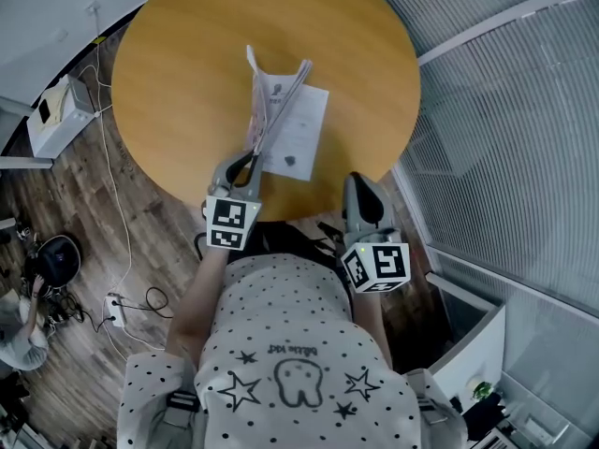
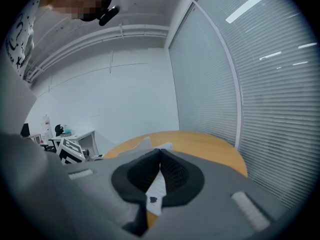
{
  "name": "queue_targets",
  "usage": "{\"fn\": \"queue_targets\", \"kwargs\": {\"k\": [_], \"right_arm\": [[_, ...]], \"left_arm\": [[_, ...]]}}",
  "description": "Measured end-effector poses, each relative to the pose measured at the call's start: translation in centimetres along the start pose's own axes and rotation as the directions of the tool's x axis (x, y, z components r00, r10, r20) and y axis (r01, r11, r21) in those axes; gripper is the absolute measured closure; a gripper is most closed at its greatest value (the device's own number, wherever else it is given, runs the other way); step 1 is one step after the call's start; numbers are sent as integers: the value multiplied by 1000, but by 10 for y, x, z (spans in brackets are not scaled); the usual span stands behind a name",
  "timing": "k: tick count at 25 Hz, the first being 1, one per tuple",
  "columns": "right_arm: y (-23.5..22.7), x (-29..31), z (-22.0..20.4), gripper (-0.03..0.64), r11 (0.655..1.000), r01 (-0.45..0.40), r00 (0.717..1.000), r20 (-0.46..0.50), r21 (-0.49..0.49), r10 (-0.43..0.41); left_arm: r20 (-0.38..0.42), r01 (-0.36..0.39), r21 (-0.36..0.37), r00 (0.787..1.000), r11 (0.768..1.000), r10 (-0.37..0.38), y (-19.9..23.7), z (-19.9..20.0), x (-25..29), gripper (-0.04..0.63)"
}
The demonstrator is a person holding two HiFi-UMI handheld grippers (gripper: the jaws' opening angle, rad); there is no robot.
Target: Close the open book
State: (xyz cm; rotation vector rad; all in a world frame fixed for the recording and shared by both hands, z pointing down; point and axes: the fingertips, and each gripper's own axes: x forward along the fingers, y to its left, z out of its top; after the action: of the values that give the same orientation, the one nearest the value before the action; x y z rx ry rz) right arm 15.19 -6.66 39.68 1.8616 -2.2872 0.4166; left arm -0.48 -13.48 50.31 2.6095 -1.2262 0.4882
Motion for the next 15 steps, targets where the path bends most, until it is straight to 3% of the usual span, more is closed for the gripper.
{"fn": "queue_targets", "kwargs": {"k": [15], "right_arm": [[-11, -10, -7, 612, 998, 67, 998, 2, 20, -67]], "left_arm": [[-78, 140, 124, 988, 982, -131, -34, -18, 20, 568]]}}
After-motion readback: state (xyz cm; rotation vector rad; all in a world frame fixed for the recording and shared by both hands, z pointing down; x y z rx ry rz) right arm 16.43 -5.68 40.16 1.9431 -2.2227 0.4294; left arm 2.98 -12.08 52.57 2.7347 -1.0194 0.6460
